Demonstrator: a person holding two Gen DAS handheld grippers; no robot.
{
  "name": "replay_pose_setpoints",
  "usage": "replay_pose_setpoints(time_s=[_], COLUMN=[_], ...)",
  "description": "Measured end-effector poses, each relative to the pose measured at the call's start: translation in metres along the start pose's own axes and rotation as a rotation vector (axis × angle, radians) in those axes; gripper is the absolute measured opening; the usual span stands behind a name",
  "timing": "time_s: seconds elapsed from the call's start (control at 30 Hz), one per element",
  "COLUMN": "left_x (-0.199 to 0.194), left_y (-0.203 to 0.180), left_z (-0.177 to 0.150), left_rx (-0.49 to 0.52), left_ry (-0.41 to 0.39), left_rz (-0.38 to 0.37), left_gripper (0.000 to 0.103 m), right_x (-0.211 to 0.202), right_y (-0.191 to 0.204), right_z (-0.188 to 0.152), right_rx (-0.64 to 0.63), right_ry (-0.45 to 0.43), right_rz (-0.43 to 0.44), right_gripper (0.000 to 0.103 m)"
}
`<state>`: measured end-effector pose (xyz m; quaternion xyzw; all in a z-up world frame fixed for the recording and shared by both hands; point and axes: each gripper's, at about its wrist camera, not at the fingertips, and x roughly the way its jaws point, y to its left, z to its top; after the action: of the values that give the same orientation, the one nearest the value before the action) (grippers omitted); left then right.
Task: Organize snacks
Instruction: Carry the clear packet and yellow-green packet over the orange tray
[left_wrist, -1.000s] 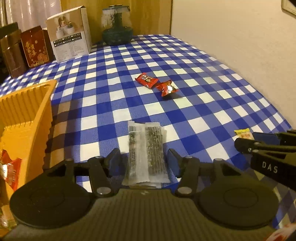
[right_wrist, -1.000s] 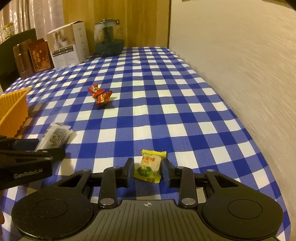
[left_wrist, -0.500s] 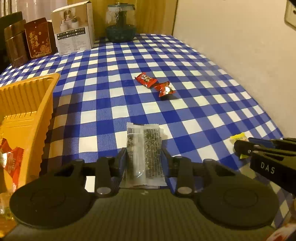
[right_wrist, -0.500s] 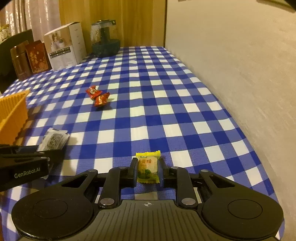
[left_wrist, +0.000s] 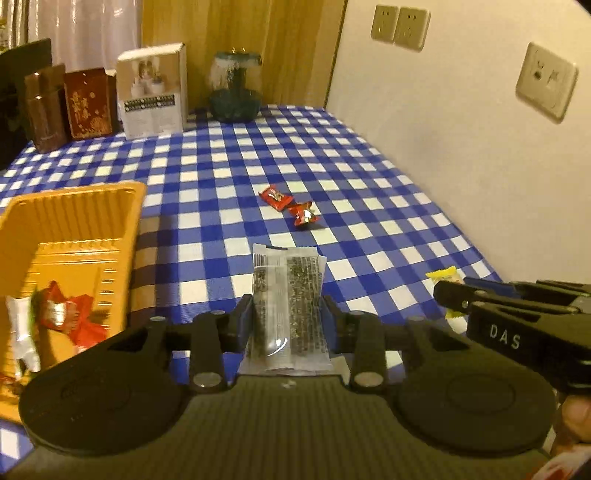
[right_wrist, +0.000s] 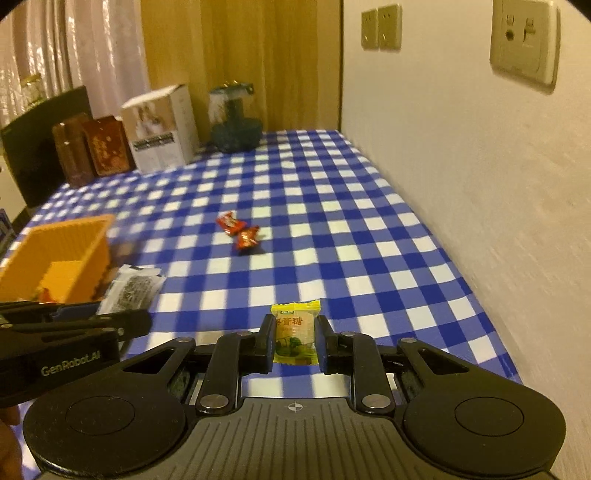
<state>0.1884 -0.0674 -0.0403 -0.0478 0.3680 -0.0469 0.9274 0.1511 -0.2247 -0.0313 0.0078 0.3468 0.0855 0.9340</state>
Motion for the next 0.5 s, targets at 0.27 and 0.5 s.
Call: replay_pose_setpoints(time_s=[0.27, 0.5], left_x=[-0.050, -0.083], left_y=[0.017, 0.042], left_z=[-0.006, -0.013], left_rx=[0.000, -0.029], left_ry=[-0.036, -0.048], left_rz=[0.015, 0.034], left_gripper=[0.034, 0.034], right_x=[-0.038, -0.055], right_y=[0.039, 0.072], right_z=[-0.011, -0.013], right_rx=[-0.009, -0.033], right_ry=[-0.012, -0.024], right_rz=[0.054, 0.096], right_gripper=[0.022, 0.022])
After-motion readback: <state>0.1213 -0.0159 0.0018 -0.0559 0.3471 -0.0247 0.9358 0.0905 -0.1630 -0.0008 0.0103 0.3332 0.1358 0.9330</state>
